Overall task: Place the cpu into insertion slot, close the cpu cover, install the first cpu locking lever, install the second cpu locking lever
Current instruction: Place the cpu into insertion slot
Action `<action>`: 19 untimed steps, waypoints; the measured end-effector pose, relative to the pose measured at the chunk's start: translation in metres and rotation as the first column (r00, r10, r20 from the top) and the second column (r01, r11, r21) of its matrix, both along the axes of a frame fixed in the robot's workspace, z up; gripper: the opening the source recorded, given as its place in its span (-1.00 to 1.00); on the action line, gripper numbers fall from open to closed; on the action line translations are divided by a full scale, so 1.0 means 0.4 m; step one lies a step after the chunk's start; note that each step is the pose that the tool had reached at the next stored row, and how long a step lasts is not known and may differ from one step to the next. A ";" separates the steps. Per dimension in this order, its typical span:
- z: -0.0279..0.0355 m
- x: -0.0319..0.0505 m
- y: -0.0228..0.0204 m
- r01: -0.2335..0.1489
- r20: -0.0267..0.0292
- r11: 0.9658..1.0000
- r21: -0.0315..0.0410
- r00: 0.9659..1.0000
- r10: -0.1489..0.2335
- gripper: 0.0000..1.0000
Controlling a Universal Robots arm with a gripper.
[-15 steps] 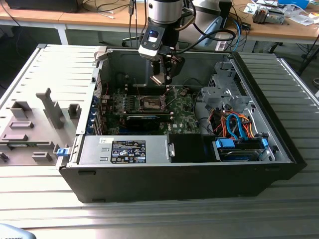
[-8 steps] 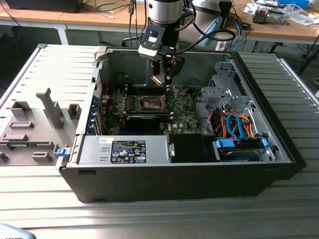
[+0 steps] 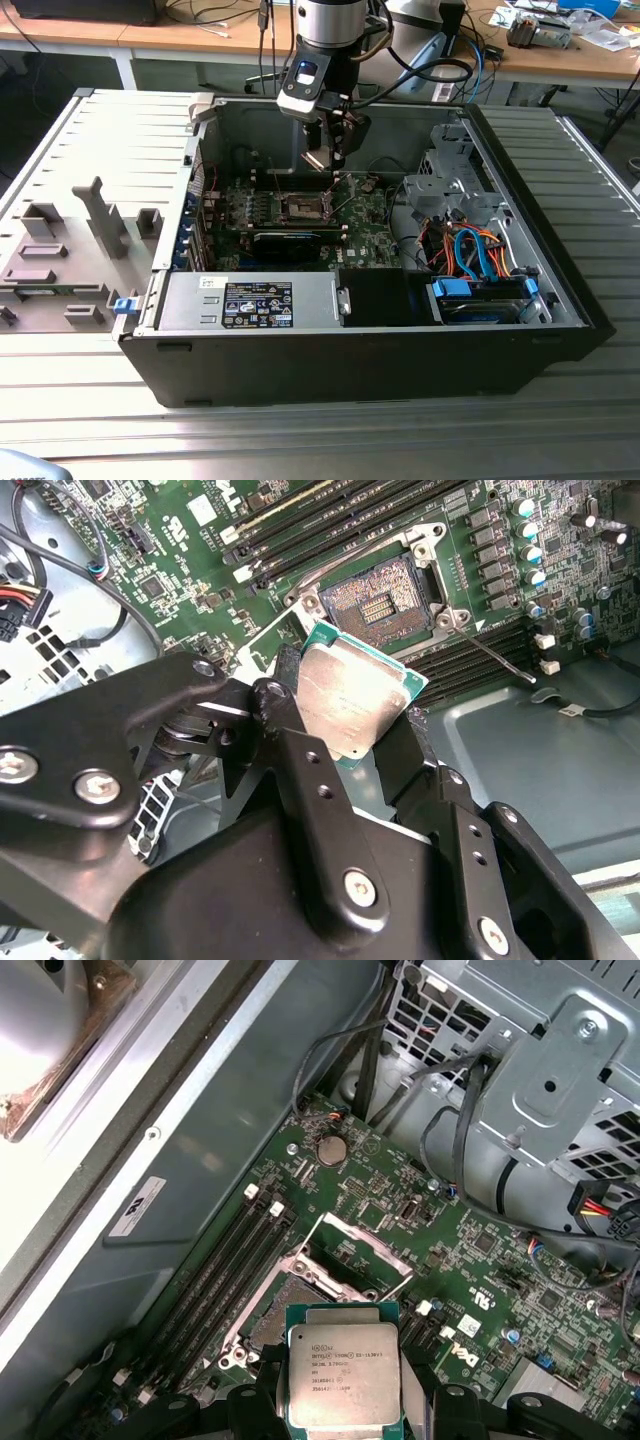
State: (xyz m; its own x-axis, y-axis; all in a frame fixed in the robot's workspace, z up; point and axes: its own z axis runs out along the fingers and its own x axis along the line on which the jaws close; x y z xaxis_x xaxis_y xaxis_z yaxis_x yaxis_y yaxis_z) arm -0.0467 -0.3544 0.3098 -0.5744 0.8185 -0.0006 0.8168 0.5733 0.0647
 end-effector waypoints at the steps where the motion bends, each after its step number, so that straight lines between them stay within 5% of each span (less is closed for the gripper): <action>1: 0.000 0.000 0.000 0.001 0.000 1.000 0.000 1.000 -0.001 0.09; 19: 0.000 0.000 0.000 0.017 0.000 1.000 0.000 1.000 -0.017 0.09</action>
